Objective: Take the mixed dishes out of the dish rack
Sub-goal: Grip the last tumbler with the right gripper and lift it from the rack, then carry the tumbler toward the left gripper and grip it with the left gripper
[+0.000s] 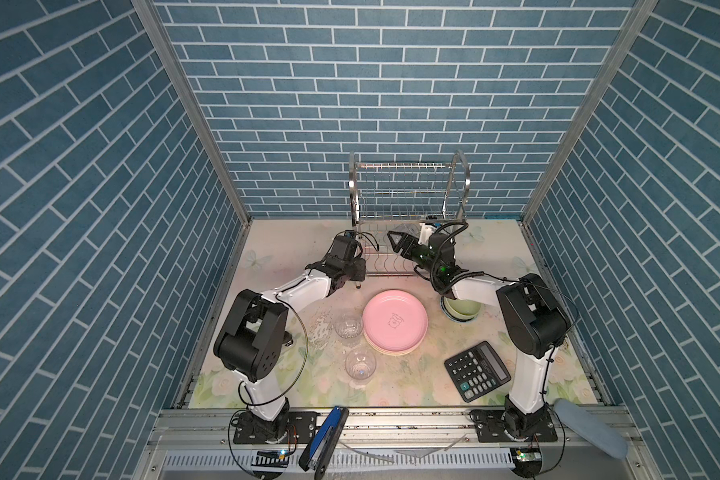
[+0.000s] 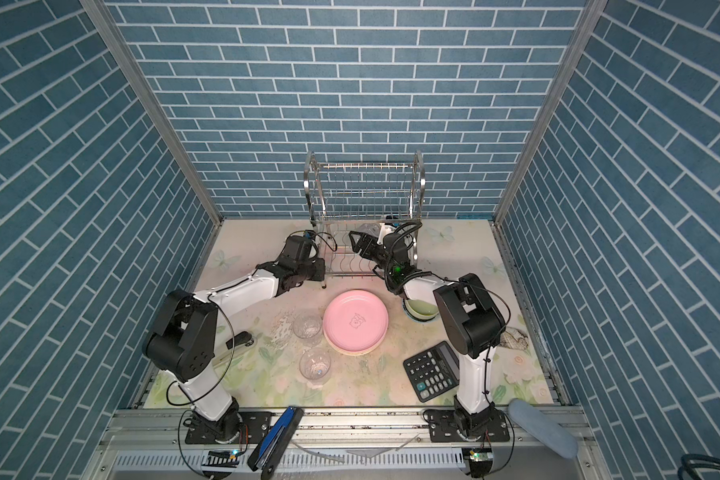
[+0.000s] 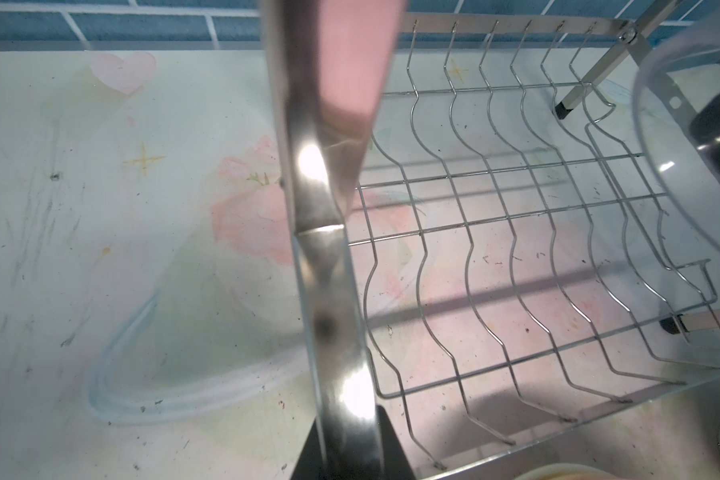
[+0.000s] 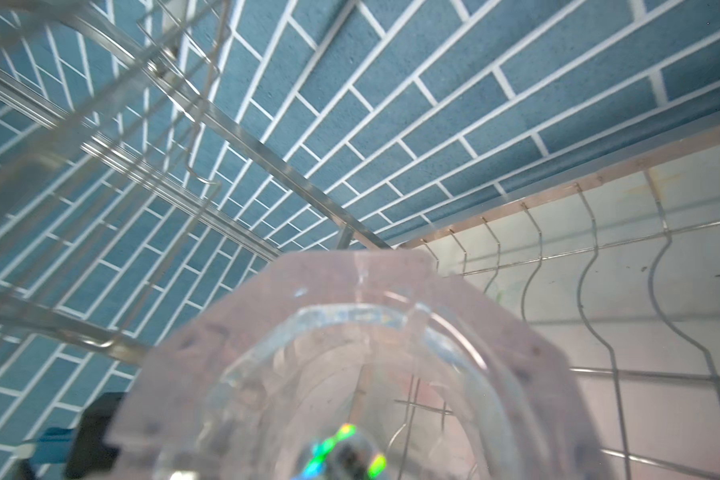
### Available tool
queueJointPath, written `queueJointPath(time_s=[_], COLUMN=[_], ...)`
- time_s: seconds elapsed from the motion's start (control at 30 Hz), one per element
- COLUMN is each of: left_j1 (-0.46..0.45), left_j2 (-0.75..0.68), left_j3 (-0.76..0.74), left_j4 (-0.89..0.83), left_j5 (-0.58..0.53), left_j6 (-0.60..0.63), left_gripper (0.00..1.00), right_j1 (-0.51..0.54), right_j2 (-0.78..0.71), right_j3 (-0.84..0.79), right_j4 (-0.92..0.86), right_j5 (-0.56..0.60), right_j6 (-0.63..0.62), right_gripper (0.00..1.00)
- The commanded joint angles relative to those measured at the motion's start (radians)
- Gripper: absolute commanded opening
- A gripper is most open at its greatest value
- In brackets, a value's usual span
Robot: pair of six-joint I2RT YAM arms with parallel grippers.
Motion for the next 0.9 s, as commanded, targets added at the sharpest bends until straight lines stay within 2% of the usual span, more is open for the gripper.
queueJointPath(time_s=[0.0,0.27,0.33,0.4,0.53,0.57,0.7,0.87], left_j1=[0.032,0.037,0.039,0.039,0.038,0.038,0.038,0.037], left_j2=[0.028,0.029,0.028,0.022,-0.009,-0.022,-0.085,-0.195], left_j3=[-0.002,0.014,0.017,0.017,-0.004,-0.013,-0.045,-0.095], left_j4=[-0.116,-0.128,-0.134,-0.138,-0.138,-0.135,-0.135,-0.154], left_j5=[-0.044,-0.052,-0.055,-0.053,-0.050,-0.049,-0.054,-0.065], left_j6=[-0.016,-0.010,-0.009,-0.012,-0.033,-0.039,-0.054,-0.060], left_gripper=[0.01,0.01,0.04,0.13,0.51,0.56,0.67,0.70], right_j1=[0.010,0.037,0.046,0.057,0.076,0.080,0.093,0.113], right_j2=[-0.045,-0.057,-0.071,-0.093,-0.158,-0.175,-0.234,-0.313], right_j3=[-0.039,-0.109,-0.128,-0.156,-0.216,-0.232,-0.285,-0.364], right_j4=[0.160,0.308,0.330,0.341,0.338,0.329,0.292,0.282], right_j5=[-0.041,-0.086,-0.093,-0.091,-0.084,-0.082,-0.070,-0.049], right_j6=[0.132,0.300,0.319,0.327,0.318,0.313,0.295,0.294], right_gripper=[0.13,0.13,0.12,0.12,0.12,0.12,0.12,0.12])
